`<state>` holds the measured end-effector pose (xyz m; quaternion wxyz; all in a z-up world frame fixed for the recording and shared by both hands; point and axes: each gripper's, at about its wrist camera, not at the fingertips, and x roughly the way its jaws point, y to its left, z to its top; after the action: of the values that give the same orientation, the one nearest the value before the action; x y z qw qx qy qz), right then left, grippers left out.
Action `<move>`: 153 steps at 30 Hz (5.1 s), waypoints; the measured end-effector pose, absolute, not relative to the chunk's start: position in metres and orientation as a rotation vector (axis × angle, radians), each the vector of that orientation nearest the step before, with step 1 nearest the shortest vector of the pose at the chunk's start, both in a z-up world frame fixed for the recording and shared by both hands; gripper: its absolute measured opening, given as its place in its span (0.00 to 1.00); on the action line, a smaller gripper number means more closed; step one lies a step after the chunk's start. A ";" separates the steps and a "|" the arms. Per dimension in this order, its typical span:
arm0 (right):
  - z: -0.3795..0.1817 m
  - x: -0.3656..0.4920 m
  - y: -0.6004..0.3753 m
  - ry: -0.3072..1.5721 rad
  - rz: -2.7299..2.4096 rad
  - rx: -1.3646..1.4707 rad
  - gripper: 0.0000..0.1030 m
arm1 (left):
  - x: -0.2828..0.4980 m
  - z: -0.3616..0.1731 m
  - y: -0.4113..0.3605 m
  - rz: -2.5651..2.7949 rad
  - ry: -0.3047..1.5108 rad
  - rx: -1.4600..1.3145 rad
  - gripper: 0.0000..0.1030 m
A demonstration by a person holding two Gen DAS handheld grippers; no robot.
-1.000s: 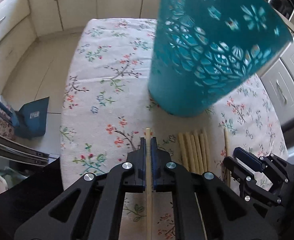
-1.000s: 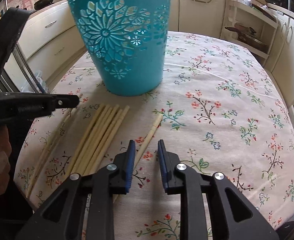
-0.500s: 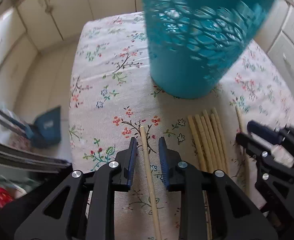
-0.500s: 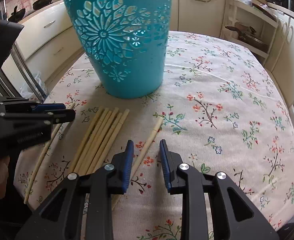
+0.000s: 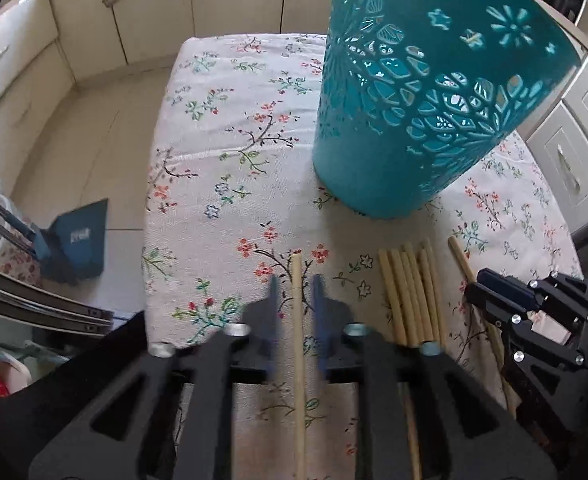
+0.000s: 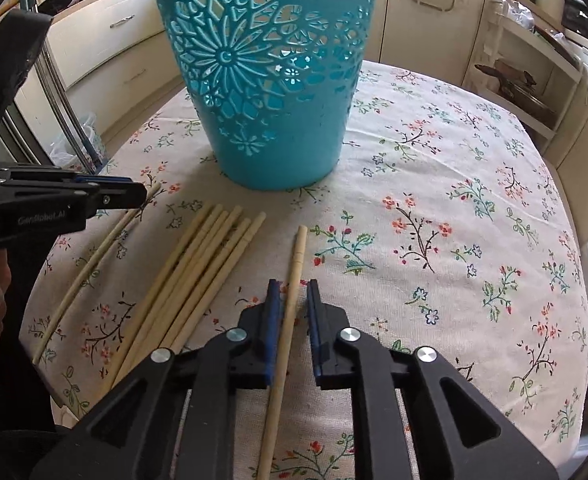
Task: Organize utensils
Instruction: 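Drop the stick into the teal basket with the left tool while the right tool grips a single stick, then lift the stick with the right tool over the basket and release it inside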
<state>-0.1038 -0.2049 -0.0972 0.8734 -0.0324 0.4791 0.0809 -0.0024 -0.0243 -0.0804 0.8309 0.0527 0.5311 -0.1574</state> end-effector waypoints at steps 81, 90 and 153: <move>0.031 -0.129 -0.278 0.245 0.199 0.664 0.06 | -0.033 0.064 -0.015 -0.212 0.197 -0.121 0.54; 0.051 -0.092 -0.296 -0.050 0.090 0.938 0.06 | -0.057 0.083 -0.015 -0.166 0.039 -0.138 0.55; 0.003 -0.104 -0.218 0.252 0.112 0.354 0.21 | -0.032 0.073 -0.022 -0.137 0.196 -0.065 0.66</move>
<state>-0.1036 -0.2179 0.0033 0.9749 0.1755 0.1252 0.0555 -0.0321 -0.0221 0.0733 0.9923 -0.0324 0.0980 -0.0682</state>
